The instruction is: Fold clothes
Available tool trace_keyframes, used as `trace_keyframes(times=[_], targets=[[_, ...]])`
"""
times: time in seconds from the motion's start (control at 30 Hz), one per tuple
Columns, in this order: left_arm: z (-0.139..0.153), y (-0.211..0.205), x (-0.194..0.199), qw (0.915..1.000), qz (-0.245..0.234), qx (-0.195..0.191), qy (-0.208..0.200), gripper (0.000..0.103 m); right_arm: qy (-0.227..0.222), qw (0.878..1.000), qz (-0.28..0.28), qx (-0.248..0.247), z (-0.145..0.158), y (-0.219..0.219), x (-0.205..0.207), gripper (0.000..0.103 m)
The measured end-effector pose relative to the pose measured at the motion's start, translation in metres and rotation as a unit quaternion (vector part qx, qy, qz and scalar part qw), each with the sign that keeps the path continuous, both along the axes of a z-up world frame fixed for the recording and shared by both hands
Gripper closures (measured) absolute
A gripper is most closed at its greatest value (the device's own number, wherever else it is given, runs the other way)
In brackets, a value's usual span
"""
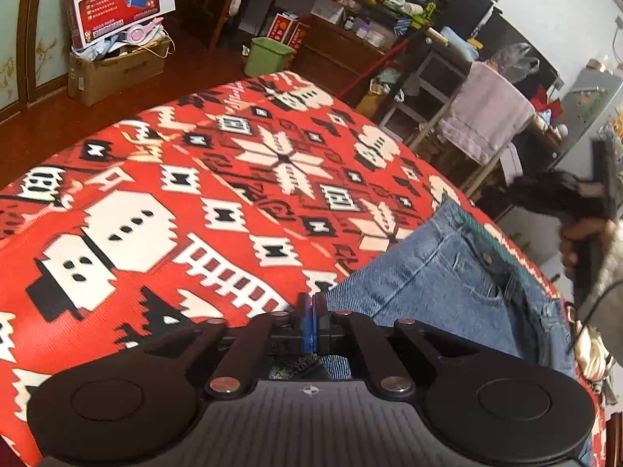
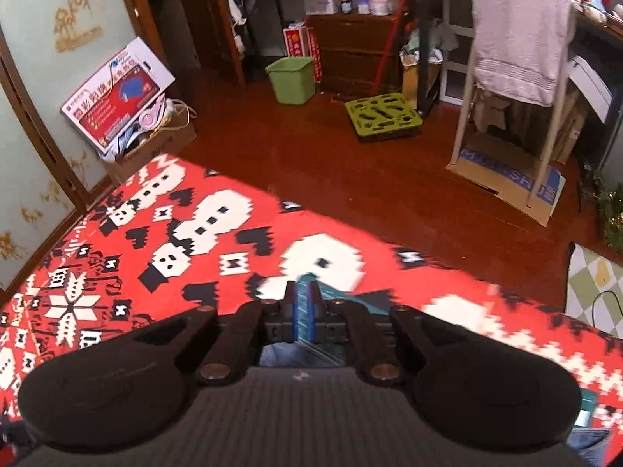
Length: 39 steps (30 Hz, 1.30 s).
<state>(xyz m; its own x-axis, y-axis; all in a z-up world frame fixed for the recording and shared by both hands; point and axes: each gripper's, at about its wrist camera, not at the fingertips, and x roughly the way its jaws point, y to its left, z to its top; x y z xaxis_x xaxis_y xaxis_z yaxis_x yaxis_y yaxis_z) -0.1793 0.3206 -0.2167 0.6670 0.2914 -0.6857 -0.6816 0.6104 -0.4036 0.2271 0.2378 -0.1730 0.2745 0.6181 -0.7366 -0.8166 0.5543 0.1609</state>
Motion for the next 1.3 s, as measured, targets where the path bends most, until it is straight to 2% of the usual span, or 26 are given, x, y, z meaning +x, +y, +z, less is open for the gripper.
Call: trace_keyframes(times=[0.13,0.3,0.53,0.7,0.83,0.93,1.1,1.3], targets=[[0.009,0.0,0.001,1.0,-0.006,0.004,-0.006,0.1,-0.002,1.0,0.002,-0.016,-0.001,-0.044,-0.006,0.098],[0.018,-0.014,0.011,0.9989,-0.044,0.007,-0.015,0.1,-0.013,0.999,-0.008,-0.031,-0.005,-0.112,-0.025,0.097],[0.013,-0.046,0.04,0.9938,-0.111,0.009,-0.002,0.1,-0.012,0.996,-0.084,-0.026,-0.017,-0.229,-0.071,0.095],[0.017,-0.072,0.061,0.9859,-0.166,0.02,0.005,0.099,-0.016,0.988,-0.148,-0.029,-0.023,-0.299,-0.111,0.093],[0.021,-0.089,0.087,0.9745,-0.222,0.029,0.016,0.099,-0.022,0.979,-0.201,-0.023,-0.025,-0.347,-0.143,0.093],[0.025,-0.104,0.111,0.9628,-0.267,0.038,0.024,0.099,-0.021,0.968,-0.25,-0.007,-0.024,-0.381,-0.165,0.093],[0.032,-0.139,0.157,0.9397,-0.337,0.05,0.031,0.098,-0.012,0.947,-0.321,0.01,-0.029,-0.428,-0.188,0.093],[0.035,-0.183,0.202,0.909,-0.409,0.07,0.036,0.091,0.004,0.924,-0.381,0.037,-0.039,-0.457,-0.192,0.091]])
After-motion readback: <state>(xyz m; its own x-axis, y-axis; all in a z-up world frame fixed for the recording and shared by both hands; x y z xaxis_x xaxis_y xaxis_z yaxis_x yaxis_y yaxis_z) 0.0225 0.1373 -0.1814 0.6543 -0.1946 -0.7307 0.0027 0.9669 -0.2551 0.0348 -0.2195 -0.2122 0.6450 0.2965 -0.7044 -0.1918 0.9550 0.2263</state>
